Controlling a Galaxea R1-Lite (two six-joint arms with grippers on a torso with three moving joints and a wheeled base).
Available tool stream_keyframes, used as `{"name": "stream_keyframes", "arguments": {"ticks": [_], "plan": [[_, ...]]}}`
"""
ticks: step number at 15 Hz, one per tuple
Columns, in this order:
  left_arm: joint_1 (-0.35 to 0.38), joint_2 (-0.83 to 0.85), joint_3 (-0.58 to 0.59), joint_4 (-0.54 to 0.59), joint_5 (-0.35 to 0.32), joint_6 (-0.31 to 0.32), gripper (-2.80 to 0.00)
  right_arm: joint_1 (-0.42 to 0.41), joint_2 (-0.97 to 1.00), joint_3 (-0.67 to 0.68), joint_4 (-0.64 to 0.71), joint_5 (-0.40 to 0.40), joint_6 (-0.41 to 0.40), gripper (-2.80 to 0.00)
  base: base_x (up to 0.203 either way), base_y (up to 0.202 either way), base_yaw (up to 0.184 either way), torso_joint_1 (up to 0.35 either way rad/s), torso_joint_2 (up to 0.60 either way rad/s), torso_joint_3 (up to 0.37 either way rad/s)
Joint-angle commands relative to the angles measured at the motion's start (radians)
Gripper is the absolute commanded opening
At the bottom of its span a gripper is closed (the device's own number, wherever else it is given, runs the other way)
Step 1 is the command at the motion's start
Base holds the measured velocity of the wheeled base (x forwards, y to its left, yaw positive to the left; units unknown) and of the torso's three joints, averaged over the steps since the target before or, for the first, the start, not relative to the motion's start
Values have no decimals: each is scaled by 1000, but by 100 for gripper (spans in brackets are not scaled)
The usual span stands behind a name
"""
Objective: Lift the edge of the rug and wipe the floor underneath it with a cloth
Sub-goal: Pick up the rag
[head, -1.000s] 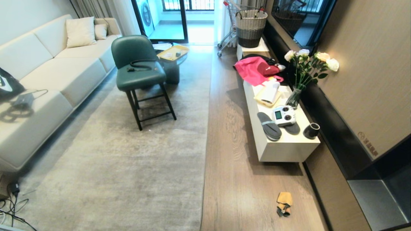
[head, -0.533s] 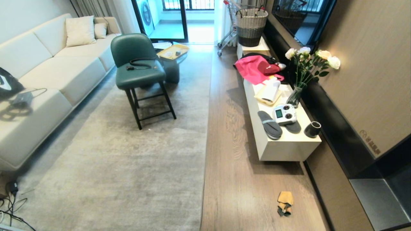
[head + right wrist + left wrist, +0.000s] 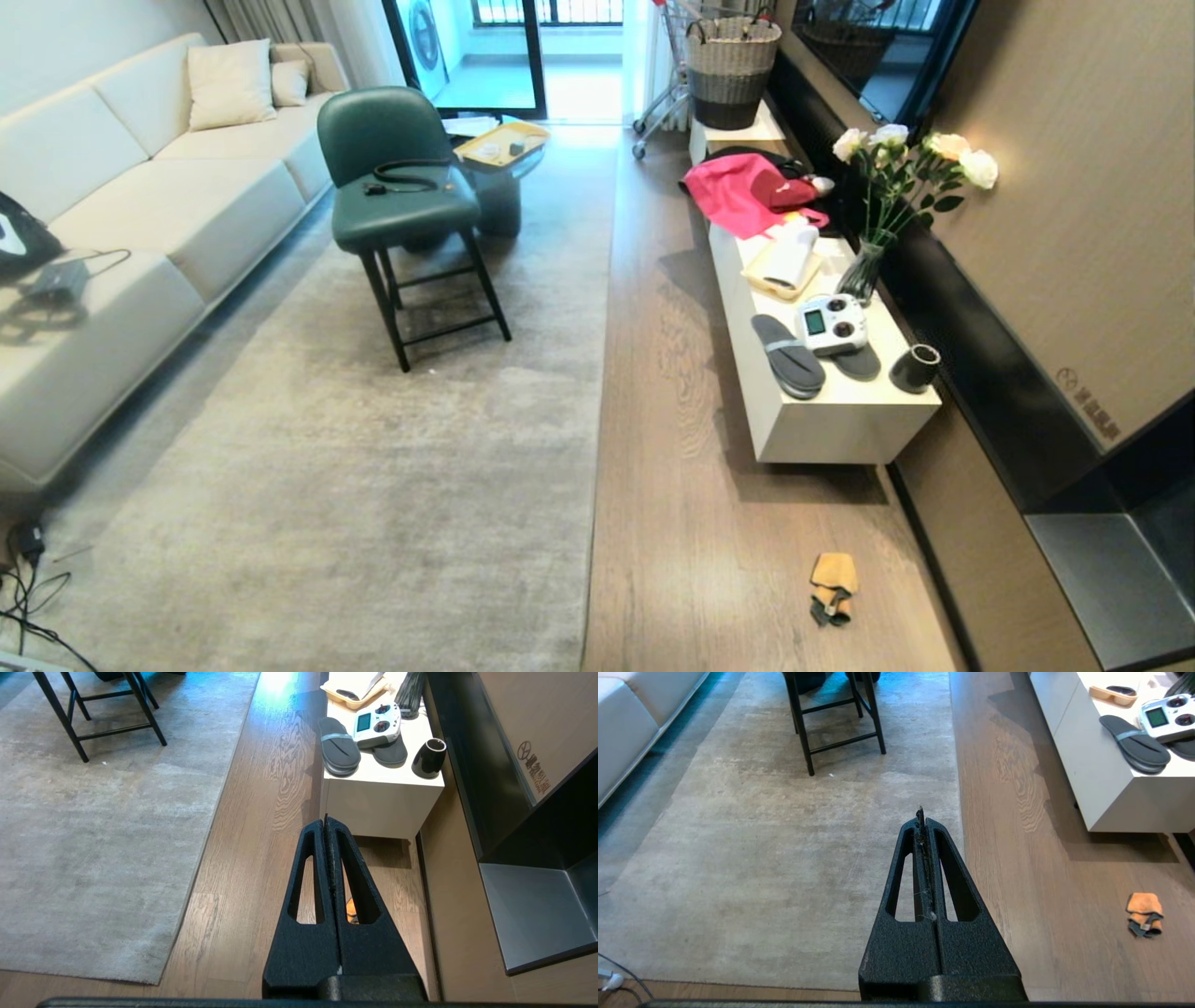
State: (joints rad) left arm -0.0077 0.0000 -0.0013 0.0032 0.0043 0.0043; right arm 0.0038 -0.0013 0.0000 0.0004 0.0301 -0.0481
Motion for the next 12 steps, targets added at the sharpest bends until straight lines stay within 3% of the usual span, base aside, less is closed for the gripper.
{"name": "stream_keyframes", "arguments": {"ticks": [1,12], "plan": [[0,0,0,0,0,0,-280,1,1,0,1,1,0,-280,0,0,0,-128,320,189],[0,0,0,0,0,0,-280,1,1,0,0,1,0,-280,0,0,0,-132,333,199]]}}
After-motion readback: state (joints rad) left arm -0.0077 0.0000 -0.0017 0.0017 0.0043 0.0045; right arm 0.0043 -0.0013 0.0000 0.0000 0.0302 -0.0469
